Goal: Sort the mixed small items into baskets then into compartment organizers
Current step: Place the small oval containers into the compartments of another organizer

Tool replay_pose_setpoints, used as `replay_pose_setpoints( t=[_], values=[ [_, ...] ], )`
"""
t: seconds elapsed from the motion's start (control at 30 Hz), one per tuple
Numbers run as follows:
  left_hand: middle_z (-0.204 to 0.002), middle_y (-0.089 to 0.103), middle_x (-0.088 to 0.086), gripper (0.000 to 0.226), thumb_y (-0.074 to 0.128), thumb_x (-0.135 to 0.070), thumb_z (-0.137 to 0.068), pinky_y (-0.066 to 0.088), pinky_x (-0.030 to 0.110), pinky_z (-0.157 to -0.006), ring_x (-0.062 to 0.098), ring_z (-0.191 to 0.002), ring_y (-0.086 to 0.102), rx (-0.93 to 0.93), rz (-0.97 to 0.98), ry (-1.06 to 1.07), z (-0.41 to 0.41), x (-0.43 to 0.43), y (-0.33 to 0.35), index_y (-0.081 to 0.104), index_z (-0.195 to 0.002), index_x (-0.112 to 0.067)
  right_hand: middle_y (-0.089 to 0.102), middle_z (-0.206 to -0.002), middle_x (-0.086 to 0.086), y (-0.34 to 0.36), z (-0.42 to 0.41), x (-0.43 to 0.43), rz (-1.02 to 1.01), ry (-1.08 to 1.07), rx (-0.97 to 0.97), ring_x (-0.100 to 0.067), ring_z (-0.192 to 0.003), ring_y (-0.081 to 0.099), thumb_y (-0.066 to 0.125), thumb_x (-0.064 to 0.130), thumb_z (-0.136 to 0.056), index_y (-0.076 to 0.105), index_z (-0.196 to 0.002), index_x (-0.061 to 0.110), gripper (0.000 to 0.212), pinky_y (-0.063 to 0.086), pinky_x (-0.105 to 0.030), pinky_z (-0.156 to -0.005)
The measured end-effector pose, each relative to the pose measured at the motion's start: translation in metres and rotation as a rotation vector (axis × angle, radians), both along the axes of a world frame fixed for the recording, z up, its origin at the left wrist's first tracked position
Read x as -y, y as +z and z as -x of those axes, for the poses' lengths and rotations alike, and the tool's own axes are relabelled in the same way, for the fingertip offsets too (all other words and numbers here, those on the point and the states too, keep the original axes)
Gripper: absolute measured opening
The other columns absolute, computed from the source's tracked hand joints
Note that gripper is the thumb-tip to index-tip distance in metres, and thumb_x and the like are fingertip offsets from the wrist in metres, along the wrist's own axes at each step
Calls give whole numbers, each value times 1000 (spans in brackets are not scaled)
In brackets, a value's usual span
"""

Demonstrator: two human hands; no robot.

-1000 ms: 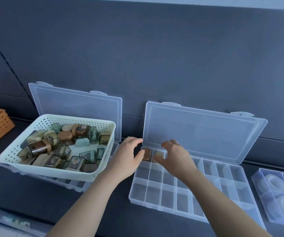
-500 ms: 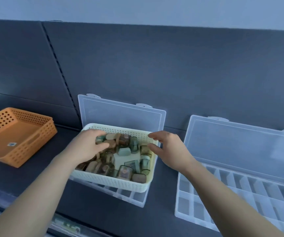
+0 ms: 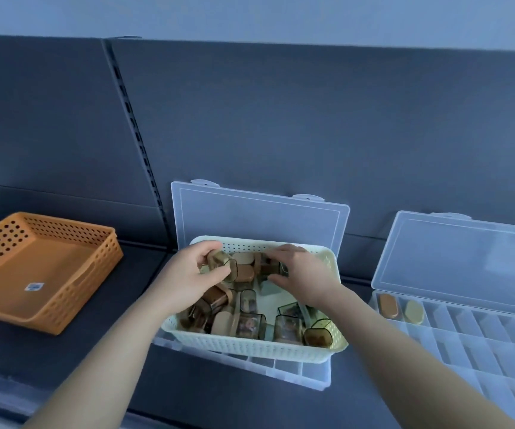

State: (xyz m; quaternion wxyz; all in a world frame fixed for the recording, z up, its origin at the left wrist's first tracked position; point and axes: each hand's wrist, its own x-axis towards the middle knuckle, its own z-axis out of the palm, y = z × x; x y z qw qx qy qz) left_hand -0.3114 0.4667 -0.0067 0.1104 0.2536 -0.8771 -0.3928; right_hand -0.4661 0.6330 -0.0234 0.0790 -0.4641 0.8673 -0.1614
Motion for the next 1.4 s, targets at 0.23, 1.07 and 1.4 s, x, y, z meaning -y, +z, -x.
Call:
replay_pose_setpoints(
  t=[0.23, 1.07, 1.4],
  values=[
    [-121, 60, -8, 26, 57, -31, -93, 50, 33, -95, 9, -101, 66, -264, -417, 1, -17, 3, 2, 59, -118, -38, 47, -132, -2, -11, -5, 14, -43, -14, -50, -22, -122, 38, 57, 42, -90, 52, -130, 22, 46, 33, -34, -101],
    [-116, 67, -12, 54, 75, -7, -78, 47, 26, -97, 6, -106, 63, -199, -559, -327, 153, -223, -11, 61, -119, -38, 68, -88, 4, 14, 90, -264, 663, -595, 611, -1, -72, 63, 69, 10, -83, 62, -106, 15, 24, 50, -14, -71],
    [-117, 52, -8, 55, 82, -20, -70, 48, 37, -94, 15, -105, 55, 80, 66, -421, 211, -288, -52, 61, -121, -28, 68, -94, 12, -17, 117, -317, 472, -569, 510, 2, -82, 66, 69, 10, -77, 60, -114, 21, 40, 49, -15, -69]
  ],
)
